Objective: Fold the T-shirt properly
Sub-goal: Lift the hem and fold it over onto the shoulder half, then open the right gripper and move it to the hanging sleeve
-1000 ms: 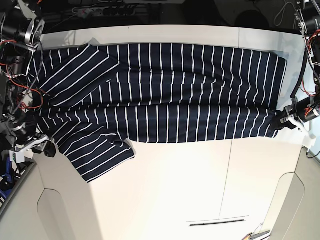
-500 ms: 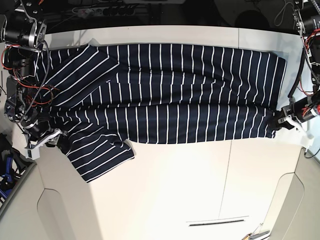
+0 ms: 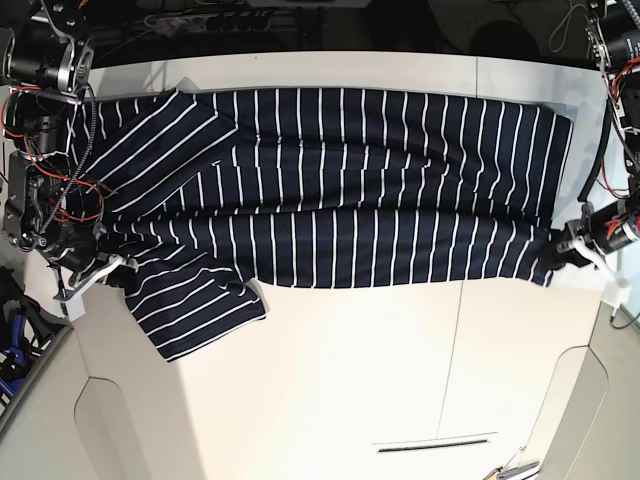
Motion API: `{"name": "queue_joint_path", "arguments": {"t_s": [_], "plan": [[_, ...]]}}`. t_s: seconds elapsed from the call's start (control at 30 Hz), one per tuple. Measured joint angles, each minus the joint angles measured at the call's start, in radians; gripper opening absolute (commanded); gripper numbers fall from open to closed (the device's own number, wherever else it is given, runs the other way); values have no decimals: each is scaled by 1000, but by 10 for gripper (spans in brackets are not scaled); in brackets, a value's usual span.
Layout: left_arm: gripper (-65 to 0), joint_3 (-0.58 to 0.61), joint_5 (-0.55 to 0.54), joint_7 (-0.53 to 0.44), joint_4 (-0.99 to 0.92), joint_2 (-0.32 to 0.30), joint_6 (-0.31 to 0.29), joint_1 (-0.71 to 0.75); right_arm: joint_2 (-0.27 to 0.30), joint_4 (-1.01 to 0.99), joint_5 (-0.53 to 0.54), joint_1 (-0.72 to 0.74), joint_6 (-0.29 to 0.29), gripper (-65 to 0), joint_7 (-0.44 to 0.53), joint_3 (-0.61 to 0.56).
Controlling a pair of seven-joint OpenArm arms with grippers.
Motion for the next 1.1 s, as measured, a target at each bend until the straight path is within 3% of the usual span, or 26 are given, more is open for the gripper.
{"name": "queue_joint_path", "arguments": {"t_s": [0.37, 0.57, 0.87, 1.1], "plan": [[-650, 0, -4, 78, 94, -86, -1, 3, 0, 401, 216, -154, 8, -650, -232, 159], [-650, 0, -5, 88, 136, -87, -1, 55, 0, 541, 272, -274, 10, -650, -249, 247], [-650, -44, -10, 85, 317, -86, -4, 223, 0, 569, 370, -397, 24, -650, -264, 339], [-650, -108, -10, 101, 345, -85, -4, 314, -3, 567, 361, -455, 27, -650, -277, 346]]}}
